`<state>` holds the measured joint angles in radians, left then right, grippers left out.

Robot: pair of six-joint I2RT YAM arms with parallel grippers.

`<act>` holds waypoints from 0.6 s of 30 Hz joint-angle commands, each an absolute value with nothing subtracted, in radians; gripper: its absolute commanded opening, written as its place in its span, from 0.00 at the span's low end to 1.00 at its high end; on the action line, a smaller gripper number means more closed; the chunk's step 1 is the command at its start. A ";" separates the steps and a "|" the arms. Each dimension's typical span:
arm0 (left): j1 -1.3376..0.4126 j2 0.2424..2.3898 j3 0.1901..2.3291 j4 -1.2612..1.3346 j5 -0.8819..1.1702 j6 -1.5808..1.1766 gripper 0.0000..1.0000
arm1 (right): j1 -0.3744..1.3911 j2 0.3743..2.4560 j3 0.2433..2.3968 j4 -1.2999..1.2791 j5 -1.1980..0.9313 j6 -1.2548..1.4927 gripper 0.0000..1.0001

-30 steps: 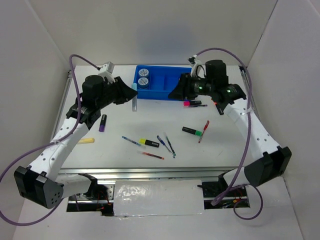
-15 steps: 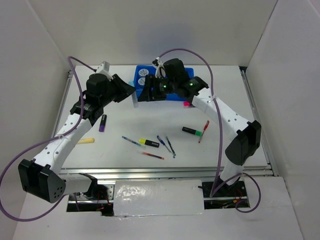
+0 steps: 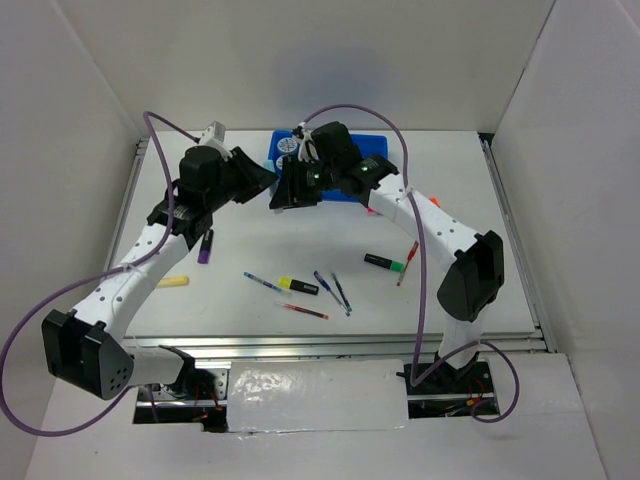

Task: Sort the stationery into containers
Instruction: Pick up the pen from the center of the board.

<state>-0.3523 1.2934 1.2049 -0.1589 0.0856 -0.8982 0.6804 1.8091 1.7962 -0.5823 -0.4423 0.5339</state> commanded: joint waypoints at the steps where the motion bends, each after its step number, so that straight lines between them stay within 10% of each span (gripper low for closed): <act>1: -0.356 1.298 1.256 -0.097 0.109 -0.923 0.00 | 0.695 1.821 1.845 -0.551 -0.466 0.532 0.42; 5: -0.354 1.292 1.249 -0.100 0.106 -0.913 0.08 | 0.690 1.804 1.835 -0.549 -0.465 0.511 0.10; 7: -0.345 1.282 1.236 -0.089 0.117 -0.905 0.34 | 0.683 1.789 1.826 -0.552 -0.453 0.496 0.00; 10: -0.325 1.260 1.232 -0.098 0.094 -0.873 0.99 | 0.655 1.753 1.798 -0.557 -0.425 0.477 0.00; 18: -0.148 1.252 1.392 -0.332 0.063 -0.505 0.99 | 0.404 1.712 1.703 -0.618 -0.347 0.355 0.00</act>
